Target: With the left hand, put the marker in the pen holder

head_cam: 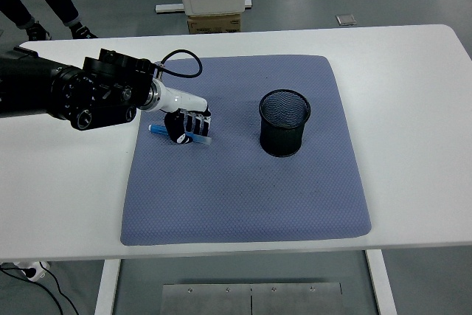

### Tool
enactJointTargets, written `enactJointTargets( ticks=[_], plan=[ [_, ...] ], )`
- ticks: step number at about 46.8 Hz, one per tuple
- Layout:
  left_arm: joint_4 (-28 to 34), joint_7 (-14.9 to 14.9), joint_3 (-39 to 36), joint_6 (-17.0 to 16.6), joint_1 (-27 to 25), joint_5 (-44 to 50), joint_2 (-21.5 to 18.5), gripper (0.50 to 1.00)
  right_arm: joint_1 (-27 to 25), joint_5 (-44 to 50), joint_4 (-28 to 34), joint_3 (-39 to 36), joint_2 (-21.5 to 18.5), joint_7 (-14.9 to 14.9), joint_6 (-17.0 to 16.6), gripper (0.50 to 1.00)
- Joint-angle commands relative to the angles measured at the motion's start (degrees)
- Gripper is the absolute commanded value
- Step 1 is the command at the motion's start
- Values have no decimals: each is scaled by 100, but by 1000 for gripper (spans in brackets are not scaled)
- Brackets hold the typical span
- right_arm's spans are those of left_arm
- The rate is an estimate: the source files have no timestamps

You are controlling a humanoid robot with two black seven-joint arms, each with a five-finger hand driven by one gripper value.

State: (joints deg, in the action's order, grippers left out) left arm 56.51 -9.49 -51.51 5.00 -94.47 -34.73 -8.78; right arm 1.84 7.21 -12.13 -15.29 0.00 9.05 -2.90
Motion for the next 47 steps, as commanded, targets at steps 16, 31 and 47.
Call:
enactJointTargets(
  ticks=[16, 31, 47],
  plan=[
    [0, -9, -8, 9, 7, -8, 8, 599, 9, 0, 0, 0, 0, 0, 0, 1000],
    [-9, -9, -17, 141, -46, -17, -28, 500, 9, 0, 0, 0, 0, 0, 0, 1000],
    [-18, -53, -9, 150, -98, -8, -54, 500, 0, 0, 0, 0, 0, 0, 0, 1000]
  ],
)
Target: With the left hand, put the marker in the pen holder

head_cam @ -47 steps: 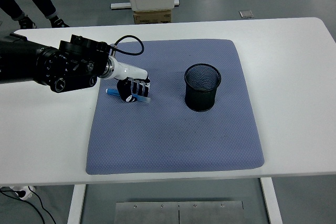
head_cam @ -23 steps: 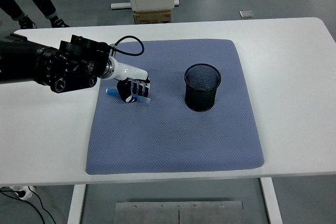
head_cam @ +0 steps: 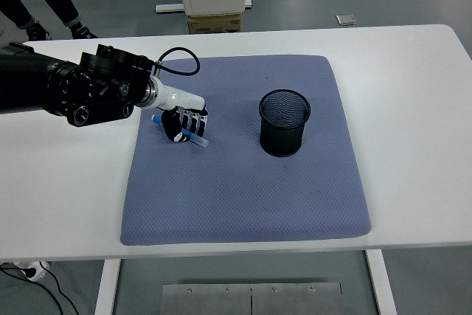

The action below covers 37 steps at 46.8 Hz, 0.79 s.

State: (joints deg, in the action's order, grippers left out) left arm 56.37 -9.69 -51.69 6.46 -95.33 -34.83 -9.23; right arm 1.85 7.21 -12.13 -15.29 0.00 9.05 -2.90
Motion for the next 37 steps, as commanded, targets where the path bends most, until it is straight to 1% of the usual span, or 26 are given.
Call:
enactJointTargets(
  ticks=[1, 8, 27, 37],
  plan=[
    [-3, -33, 10, 4, -20, 2, -9, 500, -1, 0, 0, 0, 0, 0, 0, 1000],
    [-3, -60, 80, 31, -143, 55, -9, 500, -1, 0, 0, 0, 0, 0, 0, 1000],
    [-12, -77, 748, 365, -837, 284, -53, 500, -1, 0, 0, 0, 0, 0, 0, 1000],
    [-38, -69, 1205, 356, -899, 521, 0, 500, -1, 0, 0, 0, 0, 0, 0, 1000]
  ],
)
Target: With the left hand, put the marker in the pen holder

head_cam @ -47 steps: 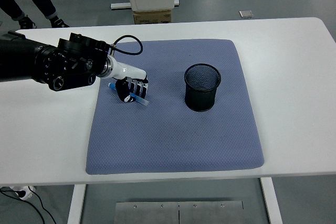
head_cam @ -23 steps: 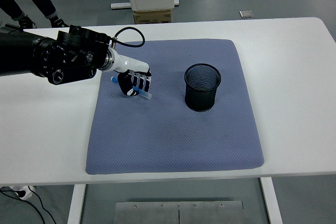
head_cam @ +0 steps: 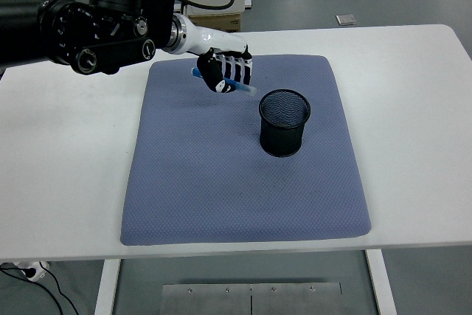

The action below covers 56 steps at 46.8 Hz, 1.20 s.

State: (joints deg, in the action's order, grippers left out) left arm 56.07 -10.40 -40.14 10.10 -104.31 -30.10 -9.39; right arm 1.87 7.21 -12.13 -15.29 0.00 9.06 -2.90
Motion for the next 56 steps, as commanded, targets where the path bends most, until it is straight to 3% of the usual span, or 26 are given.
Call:
enactJointTargets(
  ticks=[1, 15, 29, 56],
  plan=[
    [-8, 3, 146, -43, 7, 179, 51, 500, 6, 0, 0, 0, 0, 0, 0, 1000],
    [-17, 3, 771, -79, 113, 690, 297, 500, -2, 0, 0, 0, 0, 0, 0, 1000],
    [-8, 11, 1526, -254, 595, 1198, 639, 500, 6, 0, 0, -9, 0, 0, 0, 1000],
    [-8, -94, 1527, -509, 1009, 2473, 622, 500, -2, 0, 0, 0, 0, 0, 0, 1000]
  ],
)
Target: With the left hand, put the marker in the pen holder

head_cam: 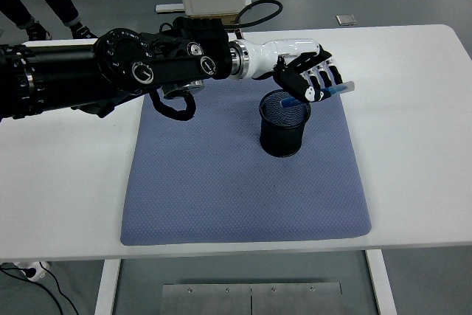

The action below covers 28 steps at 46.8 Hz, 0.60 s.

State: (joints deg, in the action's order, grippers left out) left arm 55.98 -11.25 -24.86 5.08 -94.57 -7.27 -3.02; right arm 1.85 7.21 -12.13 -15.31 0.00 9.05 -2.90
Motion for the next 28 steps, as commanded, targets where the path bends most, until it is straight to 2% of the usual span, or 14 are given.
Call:
enactJointTargets(
  ticks=[1, 7, 8, 9, 15, 18, 22, 26, 28],
  plan=[
    [0, -26, -1, -7, 53, 260, -14, 500, -1, 0, 0, 1, 0, 1, 0, 1000],
    [9, -70, -1, -15, 79, 507, -14, 500, -1, 0, 0, 1, 0, 1, 0, 1000],
    [9, -79, 8, -15, 123, 629, -23, 580, -1, 0, 0, 1, 0, 1, 0, 1000],
    [9, -88, 8, -33, 132, 665, -23, 627, 8, 0, 0, 1, 0, 1, 0, 1000],
    [9, -219, 8, -112, 132, 797, -67, 783, -1, 0, 0, 1, 0, 1, 0, 1000],
    [9, -255, 17, -121, 114, 814, -84, 891, -1, 0, 0, 1, 0, 1, 0, 1000],
    [0, -342, 25, -121, 88, 911, -119, 938, 8, 0, 0, 1, 0, 1, 0, 1000],
    [0, -360, 95, -121, 88, 1060, -330, 997, -1, 0, 0, -7, 0, 1, 0, 1000],
    [0, -360, 183, -121, 97, 1131, -435, 1000, -1, 0, 0, -7, 0, 1, 0, 1000]
  ],
)
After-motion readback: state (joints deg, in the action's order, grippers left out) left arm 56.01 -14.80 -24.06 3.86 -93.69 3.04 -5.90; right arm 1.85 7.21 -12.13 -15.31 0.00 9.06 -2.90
